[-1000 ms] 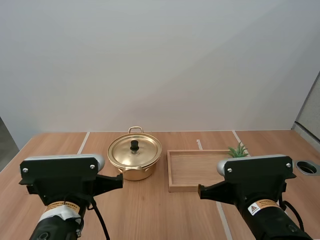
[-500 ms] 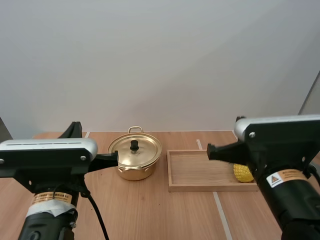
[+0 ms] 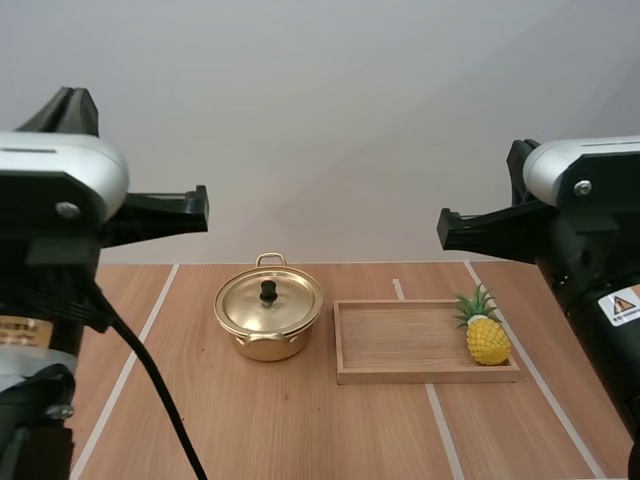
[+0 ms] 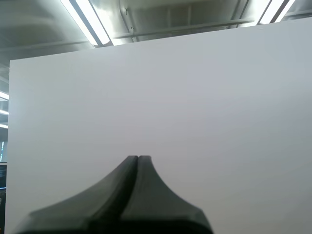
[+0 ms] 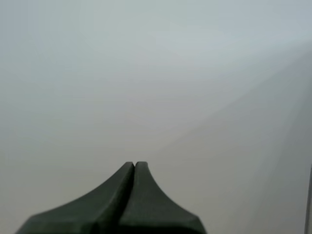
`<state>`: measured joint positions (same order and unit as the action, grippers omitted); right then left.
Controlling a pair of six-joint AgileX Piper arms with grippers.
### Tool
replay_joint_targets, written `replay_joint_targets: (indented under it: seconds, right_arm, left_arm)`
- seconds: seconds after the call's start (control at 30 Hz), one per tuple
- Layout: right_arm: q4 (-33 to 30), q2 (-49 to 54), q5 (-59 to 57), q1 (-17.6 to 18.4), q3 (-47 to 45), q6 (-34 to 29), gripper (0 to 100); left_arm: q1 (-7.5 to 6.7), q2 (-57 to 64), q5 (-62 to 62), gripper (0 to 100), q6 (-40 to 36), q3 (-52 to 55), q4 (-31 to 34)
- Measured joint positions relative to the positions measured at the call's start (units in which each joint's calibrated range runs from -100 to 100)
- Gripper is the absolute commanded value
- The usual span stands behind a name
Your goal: Open the pot, put the pineapple inside, and close it
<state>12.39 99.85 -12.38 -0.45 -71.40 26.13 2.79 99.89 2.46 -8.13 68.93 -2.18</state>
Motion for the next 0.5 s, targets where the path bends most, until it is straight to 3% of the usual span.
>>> replay_joint_targets:
  seconds: [0.23,0.5]
  right_arm:
    - [-1.15,0.0,-1.15,0.0,1.28,0.0,0]
    - [-2.27,-8.1,-8.52,0.0,13.36,-0.3,0]
  left_arm:
    - [0.0,-3.8,5.67,0,0.0,-8.33,0.0]
    - [0.0,-12.2,12.34,0,0.0,-15.94,0.0]
